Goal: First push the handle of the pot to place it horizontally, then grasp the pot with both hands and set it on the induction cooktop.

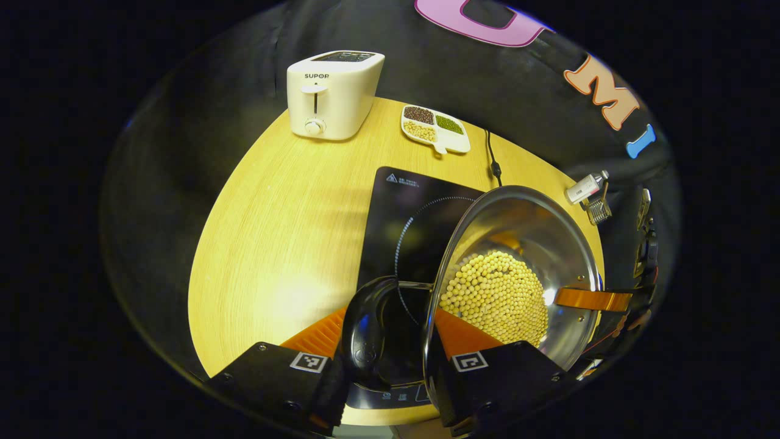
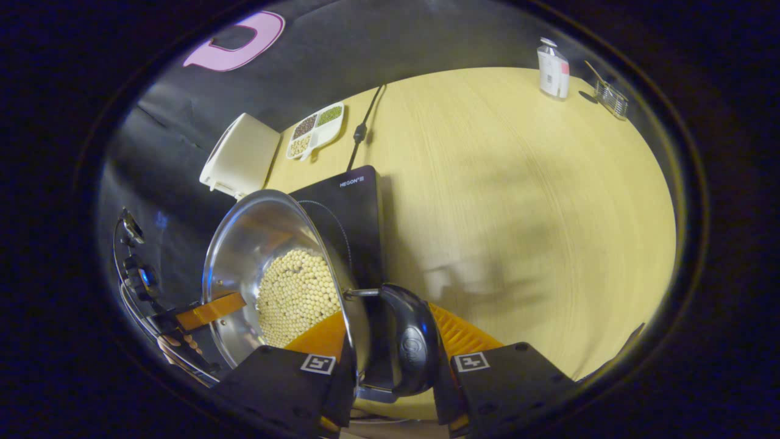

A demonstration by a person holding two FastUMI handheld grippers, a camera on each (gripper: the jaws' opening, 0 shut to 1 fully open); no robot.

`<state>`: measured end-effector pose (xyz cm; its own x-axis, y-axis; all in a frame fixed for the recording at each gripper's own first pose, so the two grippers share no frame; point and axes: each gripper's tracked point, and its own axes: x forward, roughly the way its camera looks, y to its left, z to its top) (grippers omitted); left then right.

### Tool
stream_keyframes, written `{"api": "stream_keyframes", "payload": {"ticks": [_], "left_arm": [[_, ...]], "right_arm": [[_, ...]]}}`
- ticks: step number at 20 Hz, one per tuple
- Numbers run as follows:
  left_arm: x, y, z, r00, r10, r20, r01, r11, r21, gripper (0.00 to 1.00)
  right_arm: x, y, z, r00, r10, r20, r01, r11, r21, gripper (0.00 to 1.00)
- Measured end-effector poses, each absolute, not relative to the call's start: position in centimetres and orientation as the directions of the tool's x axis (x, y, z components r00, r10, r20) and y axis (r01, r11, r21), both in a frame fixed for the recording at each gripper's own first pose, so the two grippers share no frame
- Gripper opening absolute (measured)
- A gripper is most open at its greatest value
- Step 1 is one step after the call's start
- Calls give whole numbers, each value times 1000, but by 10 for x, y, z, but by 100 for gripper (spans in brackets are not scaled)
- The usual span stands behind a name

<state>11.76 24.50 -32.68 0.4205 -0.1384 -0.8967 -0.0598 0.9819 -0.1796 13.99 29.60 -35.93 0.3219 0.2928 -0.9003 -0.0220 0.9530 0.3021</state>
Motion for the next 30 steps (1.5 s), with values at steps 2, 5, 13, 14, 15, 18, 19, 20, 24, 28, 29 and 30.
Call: {"api": "stream_keyframes", "payload": {"ticks": [2,5,13,14,15,18,19,20,24,28,29,30], "left_arm": [[128,250,-329,436,-132,-890,-38,986,-165,60],[137,259,-332,441,-118,-889,-13,990,-138,60],[147,262,-336,486,-131,-864,-31,985,-167,61],[147,261,-338,490,-133,-862,-35,985,-172,63],[146,261,-338,489,-134,-862,-39,984,-175,63],[146,261,-339,500,-131,-856,-43,983,-176,65],[147,261,-340,501,-127,-856,-44,984,-172,66],[150,262,-339,510,-121,-852,-45,985,-166,67],[165,275,-326,607,-56,-793,-67,990,-122,90],[182,277,-295,738,-25,-674,-86,988,-131,98],[184,278,-288,761,-9,-649,-92,988,-122,98],[187,279,-281,781,6,-625,-98,989,-113,98]], "right_arm": [[147,303,-363,322,286,-903,-10,954,299,50],[153,313,-368,321,277,-905,-3,956,292,49],[171,319,-372,369,283,-885,-21,955,296,51],[172,319,-371,371,284,-884,-23,955,297,51],[172,319,-375,372,282,-884,-24,955,294,51],[170,323,-374,366,303,-880,-45,950,309,55],[168,322,-376,365,296,-883,-57,953,296,55],[168,321,-377,366,296,-882,-72,954,290,56],[178,316,-362,458,296,-838,-103,954,280,100],[203,301,-323,618,290,-730,-107,952,287,93],[207,296,-312,653,283,-703,-111,953,281,100],[210,290,-301,684,277,-675,-114,954,276,100]]}}
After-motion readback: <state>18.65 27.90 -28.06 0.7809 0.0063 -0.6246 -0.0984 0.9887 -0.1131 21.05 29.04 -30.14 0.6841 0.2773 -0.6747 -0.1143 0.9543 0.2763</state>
